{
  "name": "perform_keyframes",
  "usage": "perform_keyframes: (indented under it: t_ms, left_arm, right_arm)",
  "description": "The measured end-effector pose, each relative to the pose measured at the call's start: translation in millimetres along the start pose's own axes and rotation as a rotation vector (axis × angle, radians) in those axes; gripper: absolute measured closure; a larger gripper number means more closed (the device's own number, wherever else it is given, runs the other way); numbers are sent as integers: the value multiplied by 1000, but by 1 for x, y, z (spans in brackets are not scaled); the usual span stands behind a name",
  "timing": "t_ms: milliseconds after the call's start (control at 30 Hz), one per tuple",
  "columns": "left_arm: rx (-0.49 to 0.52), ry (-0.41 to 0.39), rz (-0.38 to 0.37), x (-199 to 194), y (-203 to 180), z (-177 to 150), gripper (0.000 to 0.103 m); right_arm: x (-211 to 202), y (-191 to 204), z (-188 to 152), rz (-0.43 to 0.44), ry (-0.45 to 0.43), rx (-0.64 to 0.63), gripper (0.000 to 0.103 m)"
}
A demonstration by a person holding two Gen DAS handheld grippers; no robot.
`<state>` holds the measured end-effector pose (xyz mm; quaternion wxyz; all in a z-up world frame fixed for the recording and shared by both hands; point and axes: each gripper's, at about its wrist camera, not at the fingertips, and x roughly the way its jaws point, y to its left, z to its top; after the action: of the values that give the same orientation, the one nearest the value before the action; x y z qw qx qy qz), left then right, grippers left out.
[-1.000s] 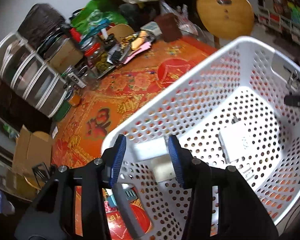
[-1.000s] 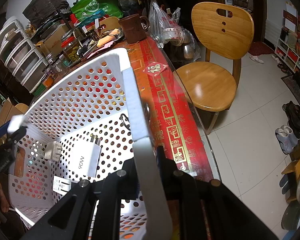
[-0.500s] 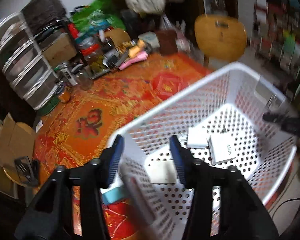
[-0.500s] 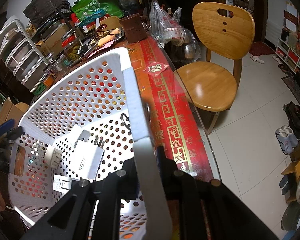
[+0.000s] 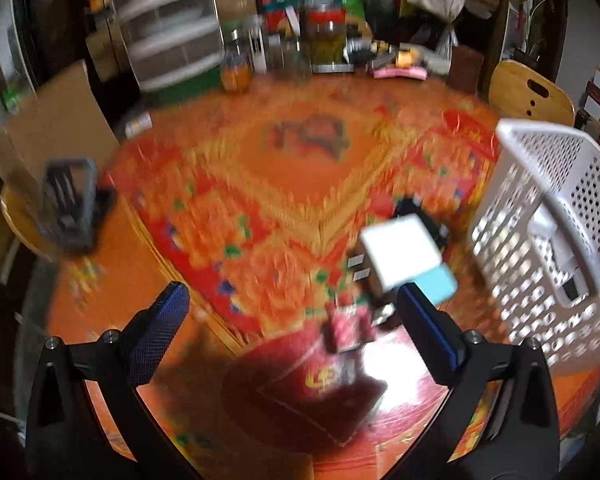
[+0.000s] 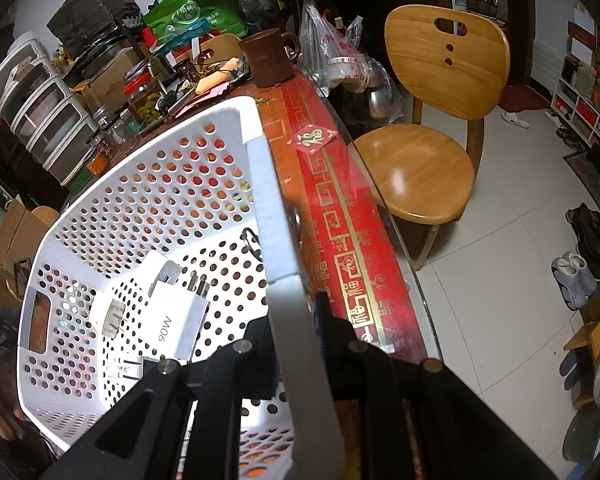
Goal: Organize rigid objects
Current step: 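Grasp the pink polka-dot charger with the left tool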
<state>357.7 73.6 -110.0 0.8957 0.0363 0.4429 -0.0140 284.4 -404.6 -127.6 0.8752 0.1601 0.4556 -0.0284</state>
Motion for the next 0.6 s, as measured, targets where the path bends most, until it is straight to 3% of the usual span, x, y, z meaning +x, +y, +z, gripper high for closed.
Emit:
perform_keyframes:
  t_ms: [100, 300, 500, 567, 600]
  left_arm:
    - [24, 39, -7, 22, -5, -15, 1]
    - [35, 71, -11, 50, -19, -29, 18]
    - [48, 53, -13, 58, -31, -31, 49]
    - [54, 40, -28, 57, -34, -32, 77]
    - [55, 34, -16, 55, -34, -33, 77]
  right_arm:
    - [0, -1, 0, 1, 2, 0, 89]
    - [-1, -2, 1, -3, 3, -1, 89]
    - [-1, -1, 1, -7, 4, -3, 89]
    - [-1, -2, 1, -7, 4, -2, 89]
    - [0, -2, 1, -7, 4, -2, 89]
